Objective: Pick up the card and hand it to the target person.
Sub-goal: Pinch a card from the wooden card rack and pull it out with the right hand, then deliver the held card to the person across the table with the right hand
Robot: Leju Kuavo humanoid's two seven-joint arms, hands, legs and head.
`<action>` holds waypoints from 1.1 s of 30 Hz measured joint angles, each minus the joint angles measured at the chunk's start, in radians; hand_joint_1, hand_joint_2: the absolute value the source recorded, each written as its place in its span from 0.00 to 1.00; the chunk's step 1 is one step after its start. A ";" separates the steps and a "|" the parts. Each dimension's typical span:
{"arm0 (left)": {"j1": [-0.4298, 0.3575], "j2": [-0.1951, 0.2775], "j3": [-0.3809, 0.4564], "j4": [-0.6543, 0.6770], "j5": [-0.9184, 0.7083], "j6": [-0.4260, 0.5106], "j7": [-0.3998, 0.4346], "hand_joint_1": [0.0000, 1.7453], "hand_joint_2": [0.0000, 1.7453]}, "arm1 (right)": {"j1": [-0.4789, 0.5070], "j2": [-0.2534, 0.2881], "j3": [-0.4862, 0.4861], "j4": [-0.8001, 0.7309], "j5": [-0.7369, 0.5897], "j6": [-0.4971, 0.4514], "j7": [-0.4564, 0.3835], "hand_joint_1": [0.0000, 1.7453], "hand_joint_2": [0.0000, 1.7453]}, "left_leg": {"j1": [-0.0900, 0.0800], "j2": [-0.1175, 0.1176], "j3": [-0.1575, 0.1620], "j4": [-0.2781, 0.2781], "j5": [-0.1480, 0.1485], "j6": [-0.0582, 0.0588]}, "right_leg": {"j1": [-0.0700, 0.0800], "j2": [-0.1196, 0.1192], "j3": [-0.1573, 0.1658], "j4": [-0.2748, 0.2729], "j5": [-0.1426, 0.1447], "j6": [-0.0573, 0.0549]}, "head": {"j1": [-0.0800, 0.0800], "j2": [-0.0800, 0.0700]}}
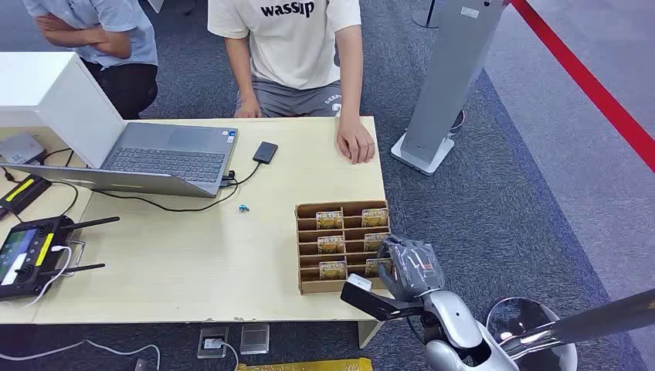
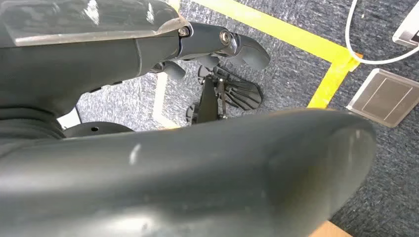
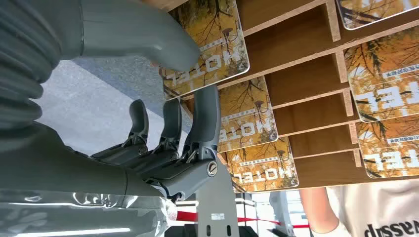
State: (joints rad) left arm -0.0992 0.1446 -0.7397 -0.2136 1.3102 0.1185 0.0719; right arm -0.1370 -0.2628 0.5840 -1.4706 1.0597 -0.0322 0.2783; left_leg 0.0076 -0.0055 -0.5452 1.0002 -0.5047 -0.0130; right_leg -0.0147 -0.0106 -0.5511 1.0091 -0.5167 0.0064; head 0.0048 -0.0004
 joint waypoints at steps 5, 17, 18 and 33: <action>0.000 0.000 0.000 0.000 0.006 0.017 0.004 0.00 0.00 | -0.002 0.000 0.005 0.003 0.005 -0.004 0.000 0.96 1.00 | 0.000 0.000 0.001 0.000 0.000 0.000 | 0.000 0.000 0.000 0.000 0.000 0.000 | 0.000 0.000; 0.001 -0.003 0.000 0.000 0.011 0.042 -0.003 0.00 0.00 | -0.008 -0.006 0.010 -0.006 0.069 -0.147 -0.021 1.00 1.00 | 0.000 0.000 0.001 0.000 0.000 0.000 | 0.000 0.001 0.000 0.000 0.001 0.000 | -0.001 0.000; 0.001 -0.003 0.000 0.000 0.011 0.042 -0.005 0.00 0.00 | -0.008 -0.008 0.006 -0.017 0.079 -0.163 -0.027 1.00 1.00 | 0.000 0.000 0.001 0.000 0.000 0.000 | 0.000 0.001 0.000 0.000 0.001 0.000 | 0.000 0.000; 0.001 -0.003 0.000 0.000 -0.023 -0.015 -0.029 0.00 0.00 | -0.067 -0.019 -0.106 -0.281 0.175 -0.235 -0.143 1.00 1.00 | 0.000 0.000 0.000 0.000 0.000 0.000 | 0.000 0.001 0.000 0.000 0.001 0.000 | 0.000 0.000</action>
State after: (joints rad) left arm -0.0982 0.1417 -0.7397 -0.2136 1.2871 0.1039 0.0431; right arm -0.2039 -0.2819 0.4783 -1.7518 1.2344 -0.2675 0.1350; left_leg 0.0076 -0.0051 -0.5452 1.0003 -0.5044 -0.0130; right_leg -0.0147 -0.0100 -0.5509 1.0092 -0.5159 0.0061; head 0.0045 -0.0004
